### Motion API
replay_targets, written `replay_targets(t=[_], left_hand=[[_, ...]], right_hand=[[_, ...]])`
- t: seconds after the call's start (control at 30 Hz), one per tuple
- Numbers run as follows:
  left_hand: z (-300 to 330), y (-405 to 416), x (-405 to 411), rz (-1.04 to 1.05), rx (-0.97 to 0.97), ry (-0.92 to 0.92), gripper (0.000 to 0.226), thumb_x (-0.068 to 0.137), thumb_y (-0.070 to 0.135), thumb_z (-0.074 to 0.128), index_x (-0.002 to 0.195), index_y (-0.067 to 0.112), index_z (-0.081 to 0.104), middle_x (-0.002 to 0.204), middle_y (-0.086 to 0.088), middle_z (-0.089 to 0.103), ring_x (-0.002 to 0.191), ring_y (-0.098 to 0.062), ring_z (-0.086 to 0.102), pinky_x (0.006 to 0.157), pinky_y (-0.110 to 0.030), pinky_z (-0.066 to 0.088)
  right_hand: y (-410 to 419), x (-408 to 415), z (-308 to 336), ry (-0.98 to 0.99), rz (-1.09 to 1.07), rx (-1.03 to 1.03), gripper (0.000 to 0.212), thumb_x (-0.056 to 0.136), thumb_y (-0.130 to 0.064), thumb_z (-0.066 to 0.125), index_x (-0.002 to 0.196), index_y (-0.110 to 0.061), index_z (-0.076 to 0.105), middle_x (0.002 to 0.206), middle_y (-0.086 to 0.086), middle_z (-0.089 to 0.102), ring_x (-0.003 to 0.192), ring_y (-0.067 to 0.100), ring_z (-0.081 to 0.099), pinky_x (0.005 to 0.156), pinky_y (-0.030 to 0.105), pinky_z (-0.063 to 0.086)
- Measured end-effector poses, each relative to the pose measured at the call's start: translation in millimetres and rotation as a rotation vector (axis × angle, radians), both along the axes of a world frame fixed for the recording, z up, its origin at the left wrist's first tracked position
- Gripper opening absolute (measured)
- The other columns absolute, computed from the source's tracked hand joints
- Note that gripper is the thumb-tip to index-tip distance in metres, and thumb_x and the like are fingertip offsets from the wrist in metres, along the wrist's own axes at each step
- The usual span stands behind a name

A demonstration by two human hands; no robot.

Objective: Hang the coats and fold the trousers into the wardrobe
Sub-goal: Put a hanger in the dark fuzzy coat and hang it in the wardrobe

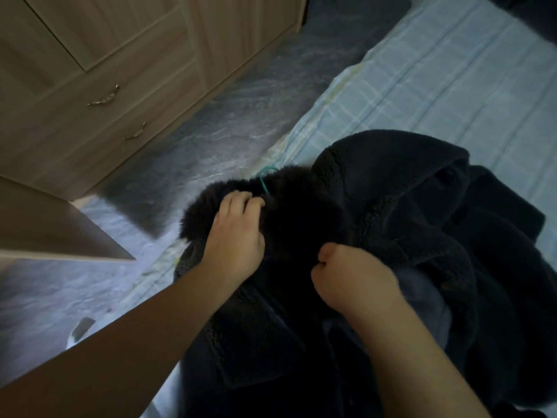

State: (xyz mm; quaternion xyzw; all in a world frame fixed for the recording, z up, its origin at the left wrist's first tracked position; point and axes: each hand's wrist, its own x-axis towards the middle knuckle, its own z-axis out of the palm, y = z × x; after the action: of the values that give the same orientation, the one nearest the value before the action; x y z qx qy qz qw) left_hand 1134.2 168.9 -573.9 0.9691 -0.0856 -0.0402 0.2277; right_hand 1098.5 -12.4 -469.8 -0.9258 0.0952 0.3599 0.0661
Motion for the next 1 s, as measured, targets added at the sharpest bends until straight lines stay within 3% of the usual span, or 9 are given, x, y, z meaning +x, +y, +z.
replay_targets(t=[0.1, 0.17, 0.23, 0.33, 0.47, 0.6, 0.77, 0.9, 1.0], left_hand=[[5, 10, 24, 0.145, 0.057, -0.078, 0.053, 0.072, 0.010, 0.055, 0.125, 0.008, 0.056, 0.134, -0.018, 0.049, 0.130, -0.039, 0.039, 0.108, -0.053, 0.035], [0, 16, 37, 0.256, 0.134, -0.046, 0.049, 0.077, 0.015, 0.057, 0.127, 0.013, 0.055, 0.139, -0.016, 0.046, 0.133, -0.039, 0.036, 0.109, -0.059, 0.029], [-12, 22, 48, 0.346, 0.199, 0.151, 0.049, 0.087, 0.026, 0.055, 0.135, 0.019, 0.048, 0.149, -0.015, 0.037, 0.138, -0.039, 0.031, 0.110, -0.064, 0.024], [-37, 28, 53, 0.356, 0.098, 0.461, 0.047, 0.095, 0.040, 0.050, 0.138, 0.022, 0.046, 0.141, -0.019, 0.044, 0.125, -0.042, 0.047, 0.104, -0.053, 0.041], [-50, 12, 27, 0.086, -0.110, 0.339, 0.038, 0.096, 0.039, 0.043, 0.108, 0.015, 0.069, 0.105, -0.014, 0.061, 0.097, -0.034, 0.061, 0.086, -0.037, 0.049], [-52, 0, 19, 0.028, -0.155, 0.483, 0.034, 0.102, 0.029, 0.044, 0.135, 0.024, 0.049, 0.121, -0.006, 0.051, 0.096, -0.028, 0.061, 0.079, -0.037, 0.048], [-54, -8, 29, 0.065, 0.034, 0.588, 0.074, 0.092, 0.037, 0.060, 0.150, 0.020, 0.018, 0.141, -0.008, 0.041, 0.115, -0.028, 0.058, 0.087, -0.043, 0.053], [-53, -12, 25, 0.059, 0.328, 0.599, 0.073, 0.084, 0.045, 0.067, 0.139, 0.016, 0.028, 0.147, -0.013, 0.022, 0.138, -0.035, 0.027, 0.106, -0.058, 0.033], [-51, -6, 23, 0.069, 0.140, 0.477, 0.065, 0.083, 0.044, 0.069, 0.131, 0.015, 0.036, 0.151, -0.012, 0.023, 0.141, -0.035, 0.030, 0.106, -0.055, 0.036]], right_hand=[[12, 40, 30, -0.342, 0.084, 0.108, 0.010, 0.094, -0.026, 0.047, 0.092, -0.021, 0.056, 0.098, 0.010, 0.068, 0.092, 0.035, 0.064, 0.072, 0.036, 0.046], [32, 72, 17, -0.562, 0.048, 0.443, 0.016, 0.090, -0.013, 0.048, 0.095, -0.020, 0.062, 0.094, 0.005, 0.071, 0.090, 0.027, 0.066, 0.078, 0.038, 0.052], [46, 98, -26, -0.524, 0.056, 0.619, 0.029, 0.088, -0.002, 0.049, 0.105, -0.016, 0.067, 0.103, 0.005, 0.073, 0.099, 0.023, 0.068, 0.091, 0.039, 0.053], [43, 119, -97, -0.303, 0.125, 0.426, 0.033, 0.092, -0.013, 0.056, 0.125, -0.011, 0.064, 0.123, 0.013, 0.067, 0.115, 0.034, 0.062, 0.099, 0.043, 0.049], [14, 107, -137, -0.254, 0.116, 0.125, 0.043, 0.100, -0.025, 0.048, 0.142, -0.017, 0.050, 0.133, 0.013, 0.057, 0.117, 0.037, 0.056, 0.094, 0.045, 0.050], [10, 95, -144, -0.189, 0.199, -0.050, 0.054, 0.096, -0.014, 0.045, 0.148, -0.026, 0.040, 0.141, 0.004, 0.044, 0.122, 0.031, 0.051, 0.085, 0.042, 0.049], [21, 98, -148, -0.153, 0.319, -0.213, 0.044, 0.094, -0.016, 0.045, 0.136, -0.026, 0.052, 0.133, 0.004, 0.056, 0.124, 0.030, 0.047, 0.096, 0.045, 0.039], [21, 90, -146, -0.222, 0.279, -0.187, 0.034, 0.092, -0.017, 0.050, 0.121, -0.029, 0.062, 0.113, 0.002, 0.067, 0.113, 0.029, 0.055, 0.093, 0.044, 0.039], [16, 75, -134, -0.529, 0.209, -0.084, 0.013, 0.090, -0.025, 0.062, 0.098, -0.026, 0.072, 0.087, 0.000, 0.067, 0.084, 0.032, 0.064, 0.073, 0.040, 0.043]])
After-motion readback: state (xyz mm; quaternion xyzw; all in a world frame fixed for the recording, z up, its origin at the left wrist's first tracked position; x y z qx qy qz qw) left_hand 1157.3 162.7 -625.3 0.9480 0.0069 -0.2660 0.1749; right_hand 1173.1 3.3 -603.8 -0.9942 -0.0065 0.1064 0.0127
